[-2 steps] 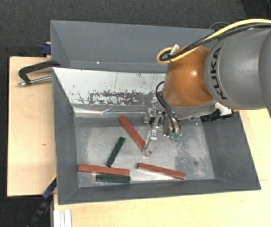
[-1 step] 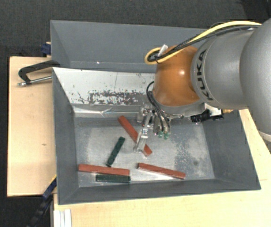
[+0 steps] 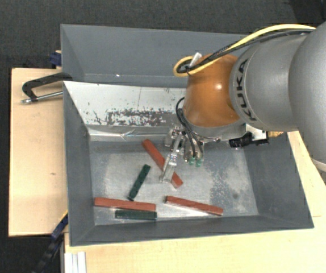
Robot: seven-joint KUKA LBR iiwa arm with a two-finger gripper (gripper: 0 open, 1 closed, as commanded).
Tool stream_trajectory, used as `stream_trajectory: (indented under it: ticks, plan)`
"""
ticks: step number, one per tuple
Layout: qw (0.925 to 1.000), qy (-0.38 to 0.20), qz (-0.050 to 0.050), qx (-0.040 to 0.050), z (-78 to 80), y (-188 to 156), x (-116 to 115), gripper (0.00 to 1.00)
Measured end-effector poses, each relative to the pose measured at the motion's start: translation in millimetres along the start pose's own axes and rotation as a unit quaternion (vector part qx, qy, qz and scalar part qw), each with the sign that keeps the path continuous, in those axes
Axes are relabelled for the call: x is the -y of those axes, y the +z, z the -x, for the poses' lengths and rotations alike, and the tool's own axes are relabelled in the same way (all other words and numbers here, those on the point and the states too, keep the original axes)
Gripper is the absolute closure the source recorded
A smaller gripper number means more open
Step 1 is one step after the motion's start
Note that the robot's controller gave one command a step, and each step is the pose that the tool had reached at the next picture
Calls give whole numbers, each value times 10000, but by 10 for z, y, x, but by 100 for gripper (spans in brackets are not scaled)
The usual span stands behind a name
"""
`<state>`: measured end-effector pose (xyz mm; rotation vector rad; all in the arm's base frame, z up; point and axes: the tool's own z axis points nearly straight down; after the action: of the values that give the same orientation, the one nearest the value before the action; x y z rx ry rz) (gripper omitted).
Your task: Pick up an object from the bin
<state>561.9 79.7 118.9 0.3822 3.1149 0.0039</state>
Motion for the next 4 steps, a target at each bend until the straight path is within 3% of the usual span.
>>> stream_trajectory:
  ticks: [1, 2, 4]
  plan:
    - [9999, 152, -13, -25, -72, 502, 15, 0]
    - [9985, 556, -3, 2, 2, 482, 29, 100]
    - [9984, 557, -9, -16, -8, 450, 32, 100]
